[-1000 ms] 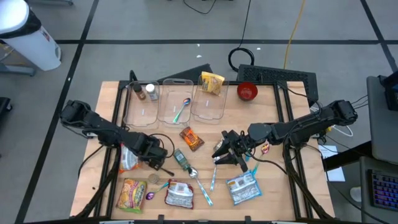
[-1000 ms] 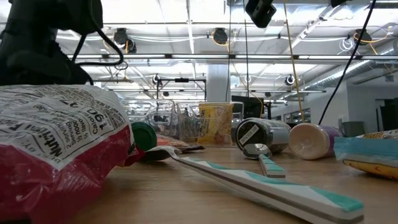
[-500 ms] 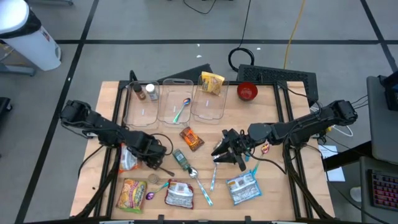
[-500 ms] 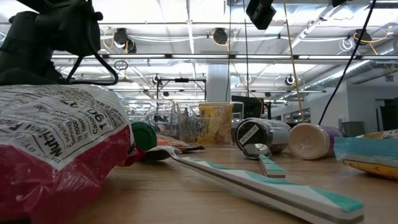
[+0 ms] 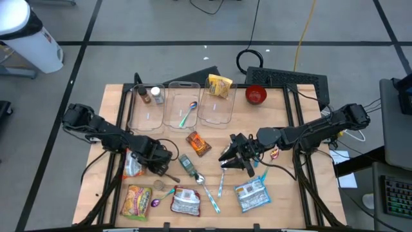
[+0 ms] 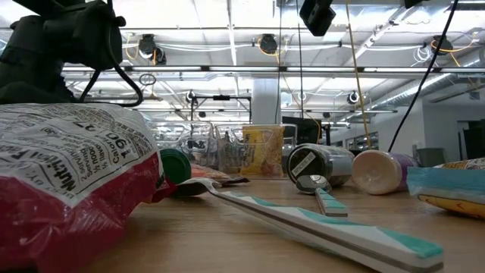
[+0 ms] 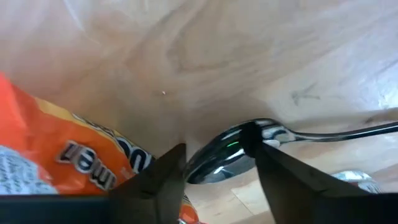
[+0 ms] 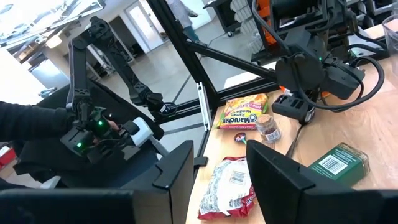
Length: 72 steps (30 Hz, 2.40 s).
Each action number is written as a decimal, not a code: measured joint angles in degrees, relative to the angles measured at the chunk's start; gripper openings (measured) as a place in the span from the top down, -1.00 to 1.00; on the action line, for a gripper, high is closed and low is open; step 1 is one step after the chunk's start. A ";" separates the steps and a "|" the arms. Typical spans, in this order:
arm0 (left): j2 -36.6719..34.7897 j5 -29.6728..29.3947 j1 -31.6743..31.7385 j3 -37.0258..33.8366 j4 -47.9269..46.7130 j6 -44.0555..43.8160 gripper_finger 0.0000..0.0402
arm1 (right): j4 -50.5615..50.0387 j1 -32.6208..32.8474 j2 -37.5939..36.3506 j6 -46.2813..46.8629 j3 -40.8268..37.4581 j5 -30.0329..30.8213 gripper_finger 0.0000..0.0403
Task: Pick & Place Food Item
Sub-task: Put the black spoon into the middle transparent bin
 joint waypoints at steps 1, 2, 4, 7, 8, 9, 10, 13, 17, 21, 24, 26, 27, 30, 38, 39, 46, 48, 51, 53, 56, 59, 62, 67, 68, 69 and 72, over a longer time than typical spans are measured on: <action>0.02 0.14 0.00 0.00 0.02 -0.02 0.13 | 0.00 0.00 0.01 0.00 0.00 0.01 0.31; 0.00 0.30 -0.02 0.00 0.04 -0.20 0.20 | 0.00 0.00 0.02 -0.02 0.00 0.02 0.31; -0.01 0.76 0.00 0.02 0.06 -0.41 0.33 | 0.00 0.00 0.02 -0.02 0.00 0.02 0.31; -0.05 1.87 0.00 0.08 0.07 -0.43 0.51 | 0.00 0.00 0.00 -0.01 0.00 0.02 0.31; -0.07 2.37 0.00 0.10 0.04 -0.43 0.57 | 0.00 0.00 0.01 -0.02 0.00 0.02 0.31; -0.07 2.89 -0.01 0.12 0.24 -0.41 0.62 | -0.02 0.00 0.00 -0.02 0.00 0.02 0.31; -0.10 3.30 -0.03 0.15 0.36 -0.39 0.67 | -0.01 0.00 0.01 -0.04 0.00 0.02 0.31; -1.48 3.88 -0.07 0.13 -0.06 -0.31 0.80 | 0.00 0.00 0.02 -0.87 0.00 0.02 0.31; -3.68 1.74 -0.04 0.73 -4.82 -0.78 0.95 | 0.01 0.00 0.01 -0.96 0.00 0.02 0.31; -7.65 -1.12 0.00 3.14 -14.05 -1.39 0.97 | 0.04 0.00 0.00 -1.07 0.00 0.02 0.31; -10.51 -3.34 0.00 5.27 -20.11 -1.46 0.98 | 0.26 0.00 0.00 -1.07 0.00 0.02 0.31; -12.37 -4.80 0.00 6.91 -23.27 -1.75 0.98 | 0.31 0.00 0.02 -0.96 0.00 0.02 0.31; -13.29 -5.44 0.00 7.78 -24.37 -1.75 0.98 | 0.39 0.00 0.02 -0.94 0.00 -0.01 0.31; -15.74 -7.61 0.00 10.70 -26.40 -1.30 0.98 | 1.34 0.00 0.02 -0.92 0.00 -0.14 0.31; -17.34 -18.83 -0.40 21.75 -26.72 4.06 0.98 | 6.49 0.00 0.00 -4.13 0.00 -0.14 0.31; -17.15 -20.22 -0.37 23.17 -26.07 4.80 0.98 | 7.09 0.00 0.01 -4.26 0.00 0.33 0.31; -16.44 -29.68 0.40 29.29 -12.70 11.10 0.98 | 8.45 0.00 0.00 -4.55 0.00 7.21 0.31; -16.34 -31.52 0.60 29.40 -6.98 13.17 0.98 | 8.55 0.00 0.02 -5.03 0.00 8.42 0.29; -16.22 -33.11 1.26 29.40 -0.70 15.77 0.98 | 9.83 0.00 0.01 -5.40 0.00 10.13 0.21; -15.38 -33.66 1.85 29.42 2.97 17.24 0.98 | 11.36 0.02 0.02 -5.40 0.00 11.80 0.13; -13.52 -33.59 2.42 29.40 7.57 19.57 0.98 | 14.89 0.00 0.02 -5.43 0.00 15.29 0.00; -11.70 -33.32 2.91 29.42 13.17 21.80 0.98 | 17.81 -0.13 0.02 -6.53 0.00 17.92 -0.11; -9.31 -31.14 3.63 29.41 18.99 23.88 0.98 | 18.55 -0.47 0.00 -7.50 0.00 20.08 -0.18; -6.72 -29.12 4.26 29.42 28.18 26.38 0.98 | 18.21 -1.20 0.02 -7.27 0.00 20.69 -0.22; -6.16 -28.74 4.28 29.40 29.47 26.72 0.98 | 18.18 -1.29 0.00 -7.17 0.00 20.69 -0.22; -5.66 -28.49 4.31 29.40 31.14 27.15 0.98 | 18.12 -1.52 0.00 -7.15 0.00 20.69 -0.22; -4.81 -28.04 4.35 29.40 34.48 27.99 0.98 | 18.52 -1.70 0.02 -7.13 0.00 20.67 -0.20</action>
